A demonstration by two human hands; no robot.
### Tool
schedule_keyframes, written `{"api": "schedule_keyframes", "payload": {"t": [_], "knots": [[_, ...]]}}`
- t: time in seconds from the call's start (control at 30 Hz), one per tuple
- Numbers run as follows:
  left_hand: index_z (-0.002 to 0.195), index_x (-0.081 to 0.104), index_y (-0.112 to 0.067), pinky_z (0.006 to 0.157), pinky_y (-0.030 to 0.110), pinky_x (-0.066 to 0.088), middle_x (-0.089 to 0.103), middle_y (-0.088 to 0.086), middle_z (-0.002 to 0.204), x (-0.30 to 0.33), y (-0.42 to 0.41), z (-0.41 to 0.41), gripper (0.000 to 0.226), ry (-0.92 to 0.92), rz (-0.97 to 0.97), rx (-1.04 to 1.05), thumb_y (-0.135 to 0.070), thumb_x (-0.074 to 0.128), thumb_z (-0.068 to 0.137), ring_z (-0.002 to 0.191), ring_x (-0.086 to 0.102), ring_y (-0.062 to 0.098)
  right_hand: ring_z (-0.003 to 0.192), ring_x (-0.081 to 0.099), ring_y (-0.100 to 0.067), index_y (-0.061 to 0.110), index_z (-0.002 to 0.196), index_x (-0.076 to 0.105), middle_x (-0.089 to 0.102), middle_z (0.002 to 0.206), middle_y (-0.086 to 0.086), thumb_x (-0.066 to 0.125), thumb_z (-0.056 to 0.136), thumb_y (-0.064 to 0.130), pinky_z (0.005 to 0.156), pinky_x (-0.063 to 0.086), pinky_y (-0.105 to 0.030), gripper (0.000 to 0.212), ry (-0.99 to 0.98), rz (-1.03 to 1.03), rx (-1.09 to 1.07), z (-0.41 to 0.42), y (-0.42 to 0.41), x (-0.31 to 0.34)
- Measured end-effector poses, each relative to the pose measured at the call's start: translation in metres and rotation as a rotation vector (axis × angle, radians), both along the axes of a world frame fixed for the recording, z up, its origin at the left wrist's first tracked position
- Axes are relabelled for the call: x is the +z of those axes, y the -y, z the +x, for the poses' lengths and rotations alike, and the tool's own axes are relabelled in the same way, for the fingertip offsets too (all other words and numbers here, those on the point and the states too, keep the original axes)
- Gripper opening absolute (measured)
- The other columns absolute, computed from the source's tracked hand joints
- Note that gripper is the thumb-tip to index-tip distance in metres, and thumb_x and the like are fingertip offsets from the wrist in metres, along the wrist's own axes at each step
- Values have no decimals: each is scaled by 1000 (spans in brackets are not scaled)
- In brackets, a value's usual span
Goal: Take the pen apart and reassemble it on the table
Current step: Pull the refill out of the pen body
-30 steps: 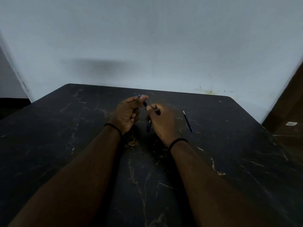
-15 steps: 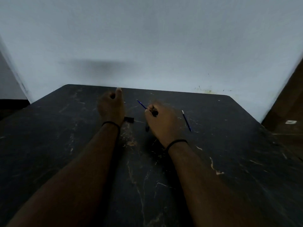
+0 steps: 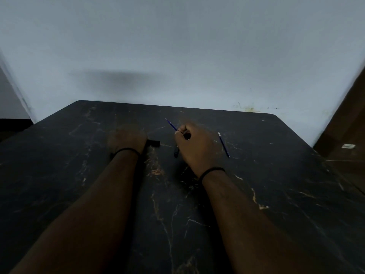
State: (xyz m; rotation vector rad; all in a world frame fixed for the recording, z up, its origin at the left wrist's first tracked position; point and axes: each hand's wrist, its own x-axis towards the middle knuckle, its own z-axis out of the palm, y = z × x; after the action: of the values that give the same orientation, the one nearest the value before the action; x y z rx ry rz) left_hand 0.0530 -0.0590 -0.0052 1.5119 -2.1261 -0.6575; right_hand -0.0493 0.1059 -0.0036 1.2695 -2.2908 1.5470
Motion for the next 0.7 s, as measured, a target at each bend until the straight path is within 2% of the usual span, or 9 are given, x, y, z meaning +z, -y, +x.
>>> {"api": "schedule_keyframes", "payload": {"t": [0.07,0.13,0.17,0.23,0.3,0.43,0.53,0.63,0.7], "knots": [[133,54,6,105,49,41,53,29,137,0,2,1,48,-15,10,17,-28,50,99,127,50,44,63,58,-3,25,78,59,63,68,9,58,88,35,56,45,-23,15,12,7,6,0,-1,1],[123,61,2,97,49,49,58,26,128,3,-1,1,44,11,-97,82,-31,52,95,117,56,43,64,58,-4,25,78,58,63,69,9,58,90,36,57,45,-24,16,39,10,4,1,-2,2],[117,63,0,92,47,51,61,23,122,7,-5,0,41,-27,-172,104,-32,53,94,111,59,41,65,59,-5,25,77,58,63,69,9,58,90,35,58,47,-26,17,58,-4,-3,1,-2,3],[105,63,-5,82,39,49,64,16,108,15,-18,-6,33,-260,-294,81,-34,54,94,95,61,31,65,58,-6,24,74,58,62,69,8,59,91,34,59,47,-27,19,105,-72,-24,3,-1,4],[94,62,-11,70,31,42,62,9,93,20,-37,-16,26,-457,-422,-43,-36,55,94,79,57,20,65,57,-1,30,71,58,62,68,12,61,92,32,59,46,-24,21,162,-161,-64,3,-1,7],[76,58,-21,54,26,36,51,-8,61,15,-68,-31,15,-538,-495,-423,-27,64,88,55,46,8,69,57,0,29,82,65,63,75,12,65,93,24,62,46,-20,12,214,-368,-106,-2,-1,15],[77,68,-17,54,23,37,60,-7,64,10,-74,-37,10,-534,-444,-610,-21,69,85,52,46,1,70,58,-1,25,84,67,64,77,8,66,92,21,61,44,-14,9,233,-483,-137,-5,-2,19],[89,75,-15,52,18,36,67,-4,72,11,-77,-37,8,-550,-395,-721,-20,71,85,51,50,-2,80,62,-11,26,90,67,66,87,-1,66,94,23,69,51,-25,5,265,-531,-152,-5,-1,18],[96,75,-15,57,25,45,71,0,79,12,-78,-37,13,-518,-379,-760,-22,72,85,62,59,4,85,62,-15,24,94,68,67,94,-5,66,94,23,76,54,-32,2,269,-558,-147,-5,-1,18]]}}
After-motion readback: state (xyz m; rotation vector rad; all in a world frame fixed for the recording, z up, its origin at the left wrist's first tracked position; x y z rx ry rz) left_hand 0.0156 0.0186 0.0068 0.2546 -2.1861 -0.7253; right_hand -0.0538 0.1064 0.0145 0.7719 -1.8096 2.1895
